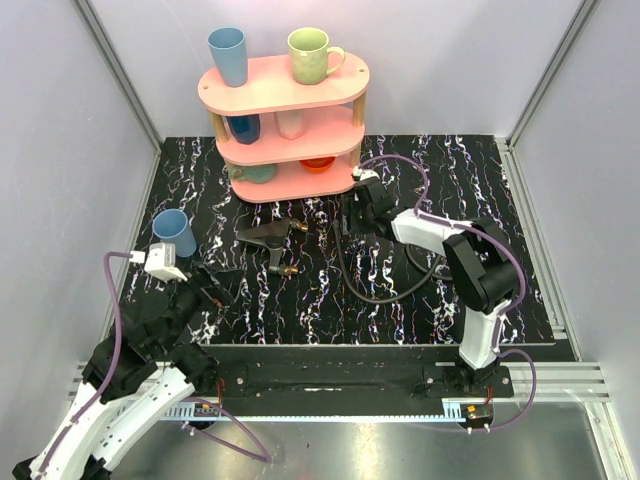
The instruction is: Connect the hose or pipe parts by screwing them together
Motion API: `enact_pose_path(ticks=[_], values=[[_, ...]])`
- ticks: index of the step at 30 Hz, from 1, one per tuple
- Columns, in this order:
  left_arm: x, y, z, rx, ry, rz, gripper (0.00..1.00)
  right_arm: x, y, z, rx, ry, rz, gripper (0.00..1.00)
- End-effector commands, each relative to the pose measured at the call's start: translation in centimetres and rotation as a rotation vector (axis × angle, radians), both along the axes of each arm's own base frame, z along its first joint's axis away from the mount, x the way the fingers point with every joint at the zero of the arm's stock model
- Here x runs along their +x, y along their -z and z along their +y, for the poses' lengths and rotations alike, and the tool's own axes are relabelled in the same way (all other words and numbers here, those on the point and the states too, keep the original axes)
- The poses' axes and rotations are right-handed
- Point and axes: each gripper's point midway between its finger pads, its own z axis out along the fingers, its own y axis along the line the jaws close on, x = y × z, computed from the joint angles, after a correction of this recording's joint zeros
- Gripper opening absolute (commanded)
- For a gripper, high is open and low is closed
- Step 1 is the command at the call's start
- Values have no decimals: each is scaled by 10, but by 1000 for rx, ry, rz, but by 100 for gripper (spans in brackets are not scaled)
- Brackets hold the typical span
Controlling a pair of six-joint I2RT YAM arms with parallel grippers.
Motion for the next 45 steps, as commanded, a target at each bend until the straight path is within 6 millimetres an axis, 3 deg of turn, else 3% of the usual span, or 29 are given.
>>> enact_pose_path(ticks=[1, 8, 13, 16, 18, 19, 21, 22, 23, 24, 25, 26, 28, 30, 31, 32, 34, 35, 36, 42, 45], values=[[12, 4, -1, 24, -42, 25, 96, 20, -14, 30, 41, -68, -77, 62], [18, 14, -4, 74, -54, 93, 96, 33, 8, 43, 40, -92, -69, 55], [19, 18, -1, 78, -78, 121, 96, 24, 28, 47, 71, -111, -32, 50], [21, 23, -8, 56, -69, 149, 96, 17, 31, 49, 75, -138, -24, 43], [21, 24, -18, 38, -36, 169, 95, 10, 30, 47, 59, -166, -35, 33], [21, 23, -21, 30, -28, 173, 94, 11, 19, 48, 64, -173, -65, 29], [22, 25, -27, 30, -11, 201, 94, 4, 17, 45, 57, -193, -77, 17], [23, 20, -29, 27, -5, 201, 92, 2, 1, 50, 77, -228, -119, 13], [23, 22, -31, 33, -3, 223, 92, -7, 5, 46, 79, -251, -118, 10], [23, 19, -31, 30, -3, 226, 91, -10, -15, 49, 99, -288, -178, 6], [23, 12, -32, 19, -2, 223, 89, -14, -31, 57, 146, -340, -233, 5], [23, 11, -35, 21, 5, 241, 88, -26, -28, 55, 154, -372, -237, 6], [22, 0, -39, 4, 22, 237, 87, -43, -61, 66, 224, -486, -335, 5], [22, -5, -45, -13, 44, 247, 86, -66, -67, 70, 250, -572, -361, 3], [22, -11, -47, -23, 50, 240, 86, -78, -94, 78, 305, -643, -439, 1], [24, -13, -51, -31, 56, 247, 86, -97, -90, 80, 320, -695, -447, 0], [26, -19, -56, -42, 71, 245, 85, -116, -128, 83, 385, -772, -593, 0], [28, -20, -61, -42, 89, 250, 84, -127, -128, 81, 401, -793, -601, 0], [30, -20, -64, -41, 96, 250, 84, -135, -145, 81, 423, -815, -639, 0], [43, -6, -92, -13, 189, 270, 80, -176, -166, 91, 476, -949, -667, 0], [48, -4, -107, -32, 225, 295, 79, -188, -168, 94, 485, -988, -663, 0]])
